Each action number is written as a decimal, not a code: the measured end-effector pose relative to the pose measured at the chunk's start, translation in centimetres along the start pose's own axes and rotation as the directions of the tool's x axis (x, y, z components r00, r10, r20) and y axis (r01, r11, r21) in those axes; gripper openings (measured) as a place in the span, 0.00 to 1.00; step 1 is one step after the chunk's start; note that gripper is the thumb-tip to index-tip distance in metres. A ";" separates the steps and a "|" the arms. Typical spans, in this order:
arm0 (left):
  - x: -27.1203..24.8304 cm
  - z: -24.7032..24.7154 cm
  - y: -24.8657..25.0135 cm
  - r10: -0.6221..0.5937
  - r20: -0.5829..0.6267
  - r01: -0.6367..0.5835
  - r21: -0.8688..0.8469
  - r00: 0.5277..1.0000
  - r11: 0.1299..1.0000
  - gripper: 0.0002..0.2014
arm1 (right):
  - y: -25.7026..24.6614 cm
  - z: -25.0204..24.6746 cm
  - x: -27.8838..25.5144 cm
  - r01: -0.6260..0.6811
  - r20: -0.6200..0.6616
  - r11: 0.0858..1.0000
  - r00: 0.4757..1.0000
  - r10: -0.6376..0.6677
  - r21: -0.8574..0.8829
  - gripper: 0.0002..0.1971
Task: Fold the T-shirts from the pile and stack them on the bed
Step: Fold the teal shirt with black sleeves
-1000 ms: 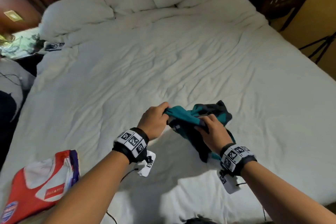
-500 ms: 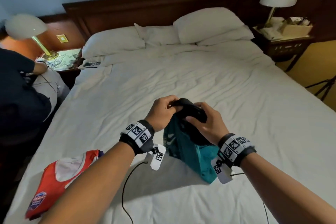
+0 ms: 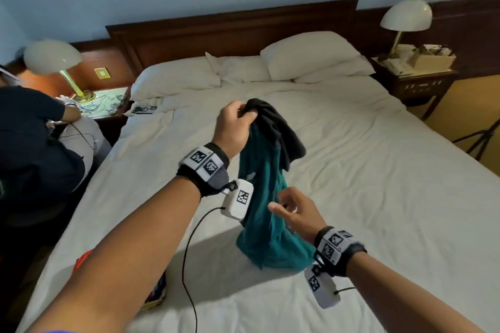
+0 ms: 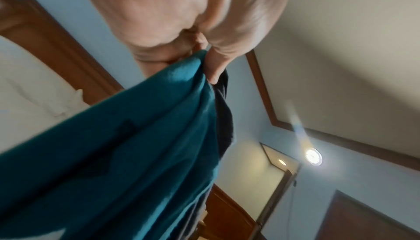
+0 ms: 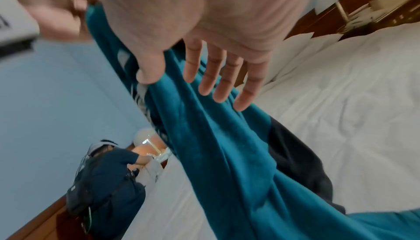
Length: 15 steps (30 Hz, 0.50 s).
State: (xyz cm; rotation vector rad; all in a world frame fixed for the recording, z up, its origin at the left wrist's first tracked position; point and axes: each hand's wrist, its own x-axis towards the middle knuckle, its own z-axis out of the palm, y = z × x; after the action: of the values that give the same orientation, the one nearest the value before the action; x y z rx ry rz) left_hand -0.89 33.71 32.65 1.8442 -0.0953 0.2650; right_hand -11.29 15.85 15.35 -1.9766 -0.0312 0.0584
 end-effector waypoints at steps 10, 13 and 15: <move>0.6 -0.4 0.9 0.018 -0.028 -0.017 0.032 0.999 0.999 0.19 | 1.4 5.0 2.6 -0.089 -0.199 0.996 0.976 0.086 -0.009 0.07; 1.2 -2.2 0.1 -0.022 -0.096 0.027 0.049 0.995 0.998 0.18 | 1.7 4.7 2.6 -0.078 -0.197 0.996 0.977 0.085 0.046 0.07; 1.6 -3.6 -0.6 -0.005 -0.150 0.027 0.147 0.989 0.989 0.14 | 0.9 4.2 2.4 -0.078 -0.214 0.992 0.972 0.098 0.096 0.06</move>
State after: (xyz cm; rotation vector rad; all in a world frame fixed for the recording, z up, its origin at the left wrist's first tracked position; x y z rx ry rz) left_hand 0.31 37.42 33.39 1.9659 0.0447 0.4072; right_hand -9.17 19.49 12.79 -1.8864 0.1997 -0.0991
